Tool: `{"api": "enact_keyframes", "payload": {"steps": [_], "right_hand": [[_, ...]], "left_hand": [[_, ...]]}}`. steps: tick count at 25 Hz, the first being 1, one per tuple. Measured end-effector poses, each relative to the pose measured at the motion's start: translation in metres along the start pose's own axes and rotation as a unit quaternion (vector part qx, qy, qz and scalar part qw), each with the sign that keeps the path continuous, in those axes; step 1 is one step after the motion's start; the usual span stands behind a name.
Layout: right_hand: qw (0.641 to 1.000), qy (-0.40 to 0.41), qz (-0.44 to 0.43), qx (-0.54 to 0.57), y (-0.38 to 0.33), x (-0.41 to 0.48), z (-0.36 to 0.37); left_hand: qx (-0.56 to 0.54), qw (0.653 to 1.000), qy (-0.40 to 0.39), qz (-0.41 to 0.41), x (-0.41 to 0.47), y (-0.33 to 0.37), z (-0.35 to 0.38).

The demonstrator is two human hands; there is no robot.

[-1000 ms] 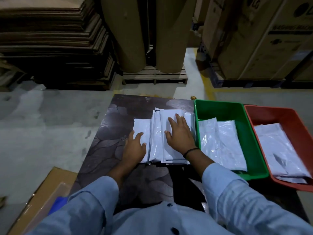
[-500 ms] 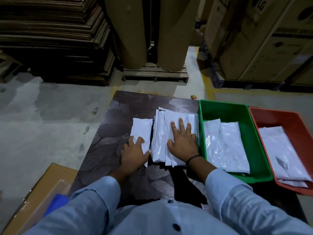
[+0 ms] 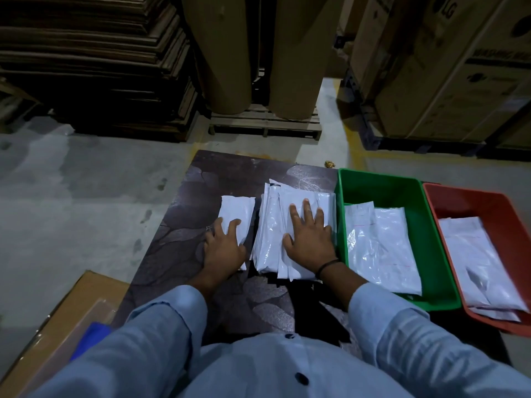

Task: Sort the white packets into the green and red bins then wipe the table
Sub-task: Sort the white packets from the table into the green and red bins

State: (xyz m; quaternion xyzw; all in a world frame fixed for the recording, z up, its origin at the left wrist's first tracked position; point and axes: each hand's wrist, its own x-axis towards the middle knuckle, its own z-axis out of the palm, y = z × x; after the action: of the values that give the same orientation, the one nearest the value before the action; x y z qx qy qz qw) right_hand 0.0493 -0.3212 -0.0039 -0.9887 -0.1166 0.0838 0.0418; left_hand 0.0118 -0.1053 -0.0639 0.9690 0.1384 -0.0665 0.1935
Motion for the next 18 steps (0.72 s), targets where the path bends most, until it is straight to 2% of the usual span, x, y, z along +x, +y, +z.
{"api": "enact_keyframes", "payload": {"steps": [3,6,12,18], "right_hand": [[0.998,0.007,0.01,0.063,0.002,0.003,-0.011],[0.991,0.034,0.018,0.125,0.006,0.005,-0.023],[0.981,0.09,0.013,0.171,0.006,-0.004,-0.042],[0.973,0.14,0.002,0.184,0.014,-0.018,-0.07]], "left_hand": [[-0.042,0.998,0.032,-0.024,-0.005,-0.003,-0.005],[-0.071,0.996,0.062,-0.002,-0.006,-0.002,-0.017],[-0.128,0.984,0.115,0.041,-0.004,0.03,-0.058],[-0.17,0.973,0.121,0.099,-0.016,0.083,-0.081]]}}
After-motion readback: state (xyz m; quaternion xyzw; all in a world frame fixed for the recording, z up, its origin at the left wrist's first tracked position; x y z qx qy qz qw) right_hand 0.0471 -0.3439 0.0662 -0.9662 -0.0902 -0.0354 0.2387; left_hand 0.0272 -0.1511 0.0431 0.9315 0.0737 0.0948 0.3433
